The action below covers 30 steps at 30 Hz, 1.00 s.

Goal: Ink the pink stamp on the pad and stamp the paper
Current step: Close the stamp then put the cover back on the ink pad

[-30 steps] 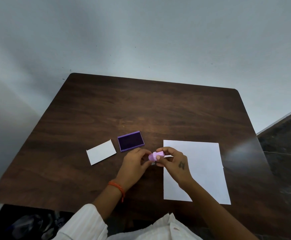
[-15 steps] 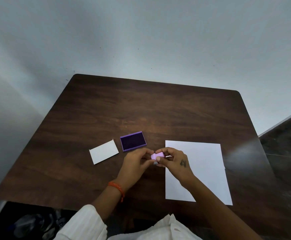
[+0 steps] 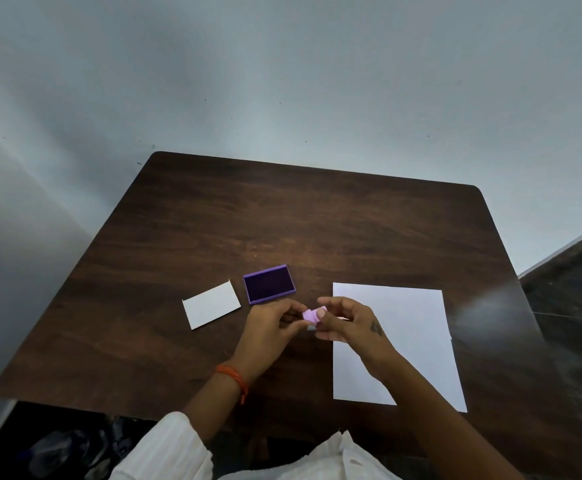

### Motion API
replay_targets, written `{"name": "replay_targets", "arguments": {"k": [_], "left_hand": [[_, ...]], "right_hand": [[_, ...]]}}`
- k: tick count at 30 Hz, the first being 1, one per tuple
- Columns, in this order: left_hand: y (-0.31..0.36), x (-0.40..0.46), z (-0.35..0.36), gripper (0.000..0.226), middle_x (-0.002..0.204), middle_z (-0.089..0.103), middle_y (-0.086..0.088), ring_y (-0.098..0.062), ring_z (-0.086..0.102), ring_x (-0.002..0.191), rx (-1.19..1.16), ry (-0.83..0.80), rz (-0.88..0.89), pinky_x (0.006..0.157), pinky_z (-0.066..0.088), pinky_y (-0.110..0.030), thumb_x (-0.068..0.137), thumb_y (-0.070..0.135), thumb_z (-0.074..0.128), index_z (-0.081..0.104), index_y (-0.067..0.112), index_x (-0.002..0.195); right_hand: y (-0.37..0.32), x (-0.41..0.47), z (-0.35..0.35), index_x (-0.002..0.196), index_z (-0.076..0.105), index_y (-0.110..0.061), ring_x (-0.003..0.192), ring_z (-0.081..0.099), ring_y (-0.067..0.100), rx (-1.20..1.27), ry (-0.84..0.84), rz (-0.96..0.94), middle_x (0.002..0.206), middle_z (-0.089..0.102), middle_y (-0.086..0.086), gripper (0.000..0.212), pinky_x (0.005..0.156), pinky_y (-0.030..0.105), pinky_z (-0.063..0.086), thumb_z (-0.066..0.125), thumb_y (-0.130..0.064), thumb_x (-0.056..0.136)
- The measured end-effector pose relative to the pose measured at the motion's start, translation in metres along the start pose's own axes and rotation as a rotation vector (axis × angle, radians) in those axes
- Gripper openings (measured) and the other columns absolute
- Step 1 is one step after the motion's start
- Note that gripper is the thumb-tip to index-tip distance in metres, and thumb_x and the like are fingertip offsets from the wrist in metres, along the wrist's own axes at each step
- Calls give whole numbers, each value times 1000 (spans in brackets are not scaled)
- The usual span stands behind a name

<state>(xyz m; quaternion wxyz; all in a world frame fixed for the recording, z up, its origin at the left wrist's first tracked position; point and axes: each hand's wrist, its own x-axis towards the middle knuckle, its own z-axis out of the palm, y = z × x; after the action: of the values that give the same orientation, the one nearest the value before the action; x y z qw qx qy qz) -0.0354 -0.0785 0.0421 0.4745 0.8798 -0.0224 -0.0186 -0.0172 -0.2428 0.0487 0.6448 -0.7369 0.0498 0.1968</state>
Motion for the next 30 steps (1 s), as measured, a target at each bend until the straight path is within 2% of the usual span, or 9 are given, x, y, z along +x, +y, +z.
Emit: {"name": "replay_targets", "arguments": {"k": [2, 5, 8, 15, 21, 26, 30], "left_hand": [[-1, -1, 0, 23, 98, 71, 3, 2, 60, 85, 0, 3, -6, 76, 44, -5, 76, 23, 71, 67, 20, 99], [1, -2, 1, 24, 97, 71, 3, 1, 61, 85, -14, -7, 0, 77, 47, -7, 75, 24, 72, 67, 21, 98], [3, -2, 1, 23, 97, 71, 2, -3, 62, 87, -15, -11, -5, 80, 49, -13, 76, 24, 71, 67, 20, 98], [4, -5, 4, 23, 98, 71, 1, -4, 64, 88, -50, 4, -24, 81, 52, -17, 77, 24, 70, 67, 19, 100], [4, -6, 4, 27, 102, 70, 0, -6, 63, 92, -61, -42, -43, 87, 52, -23, 77, 23, 70, 65, 19, 104], [4, -5, 5, 25, 100, 70, 1, -4, 62, 92, -57, -38, -62, 86, 49, -19, 78, 23, 70, 66, 19, 102], [2, -3, 5, 24, 99, 71, 3, -3, 63, 91, -59, -44, -75, 84, 49, -16, 77, 23, 70, 66, 21, 101]], "right_hand": [[-1, -1, -2, 103, 64, -15, 84, 70, 17, 1, -15, -33, 96, 69, 5, 24, 70, 21, 58, 69, -16, 79], [-1, -3, -3, 91, 67, -18, 75, 71, 11, 25, -28, -44, 86, 71, 4, 13, 63, 15, 55, 68, -11, 79], [0, -1, -3, 88, 68, -16, 72, 72, 12, 28, -17, -19, 84, 72, 6, 9, 64, 17, 57, 68, -13, 80], [5, -1, 0, 89, 68, -15, 76, 71, 16, 73, 10, 13, 86, 71, 4, 8, 68, 21, 58, 67, -15, 81], [9, 0, 1, 86, 66, -19, 73, 72, 15, 96, 44, 52, 86, 71, 2, 6, 65, 18, 57, 67, -19, 80], [13, 2, 2, 95, 65, -10, 79, 71, 22, 44, 55, 77, 94, 71, 12, 23, 74, 29, 59, 66, -28, 80], [12, 2, 1, 96, 64, -11, 79, 71, 21, 42, 34, 76, 96, 71, 13, 24, 73, 29, 60, 66, -28, 80]]}}
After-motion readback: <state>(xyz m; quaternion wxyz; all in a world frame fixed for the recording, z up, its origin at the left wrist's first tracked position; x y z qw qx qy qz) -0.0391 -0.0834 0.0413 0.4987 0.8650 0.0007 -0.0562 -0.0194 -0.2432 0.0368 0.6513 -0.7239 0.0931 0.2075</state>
